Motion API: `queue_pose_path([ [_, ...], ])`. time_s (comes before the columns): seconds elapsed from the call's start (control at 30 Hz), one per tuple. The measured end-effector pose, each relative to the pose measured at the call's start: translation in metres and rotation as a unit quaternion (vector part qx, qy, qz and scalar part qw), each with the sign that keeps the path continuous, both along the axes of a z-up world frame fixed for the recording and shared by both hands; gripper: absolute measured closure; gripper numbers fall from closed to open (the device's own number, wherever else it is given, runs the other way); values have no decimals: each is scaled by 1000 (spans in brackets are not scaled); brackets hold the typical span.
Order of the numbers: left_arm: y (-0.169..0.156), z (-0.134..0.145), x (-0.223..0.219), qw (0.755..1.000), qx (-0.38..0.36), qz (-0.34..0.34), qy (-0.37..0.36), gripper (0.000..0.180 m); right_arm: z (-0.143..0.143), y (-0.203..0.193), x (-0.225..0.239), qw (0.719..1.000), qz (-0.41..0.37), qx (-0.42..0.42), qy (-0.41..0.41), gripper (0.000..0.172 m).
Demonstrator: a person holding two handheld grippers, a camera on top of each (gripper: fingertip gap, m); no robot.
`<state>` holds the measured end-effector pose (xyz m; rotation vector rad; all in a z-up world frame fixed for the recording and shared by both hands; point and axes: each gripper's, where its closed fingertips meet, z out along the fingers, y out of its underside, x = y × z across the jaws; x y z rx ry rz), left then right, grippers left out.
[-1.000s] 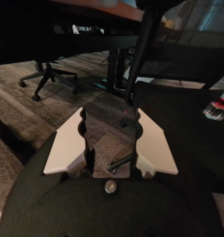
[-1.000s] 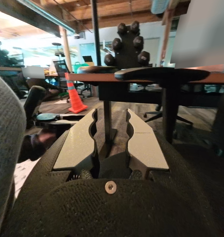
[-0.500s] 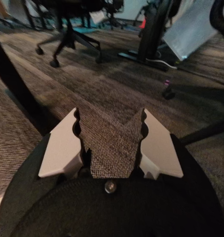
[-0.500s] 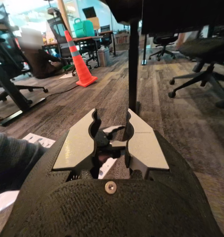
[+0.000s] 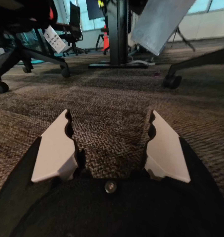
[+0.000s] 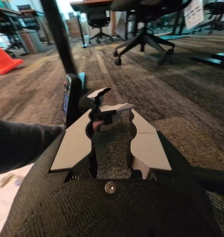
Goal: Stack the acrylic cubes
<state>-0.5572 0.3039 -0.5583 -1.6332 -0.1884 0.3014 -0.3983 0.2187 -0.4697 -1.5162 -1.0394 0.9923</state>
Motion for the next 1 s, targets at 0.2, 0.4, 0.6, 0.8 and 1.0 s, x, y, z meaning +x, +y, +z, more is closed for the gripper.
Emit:
queue_pose_path([
  [0.2, 13, -4, -24, 999, 29, 21, -24, 67, -24, 131, -58, 988, -142, -48, 39, 119],
  [0.4, 19, -11, -22, 1000, -4, 23, -12, 70, -16, 265, -172, 946, -211, -220, 111, 119],
  [0.6, 6, -5, -40, 994, 52, 38, -93, 71, -55, 423, -220, 953, -244, -180, 8, 128],
  [0.8, 5, -6, -43, 992, 55, 45, -102, 72, -99, 562, -173, 911, -268, -240, -204, 132],
  [1.0, 8, -10, -43, 993, 43, 40, -107, 74, -138, 630, -79, 839, -332, -282, -327, 109],
])
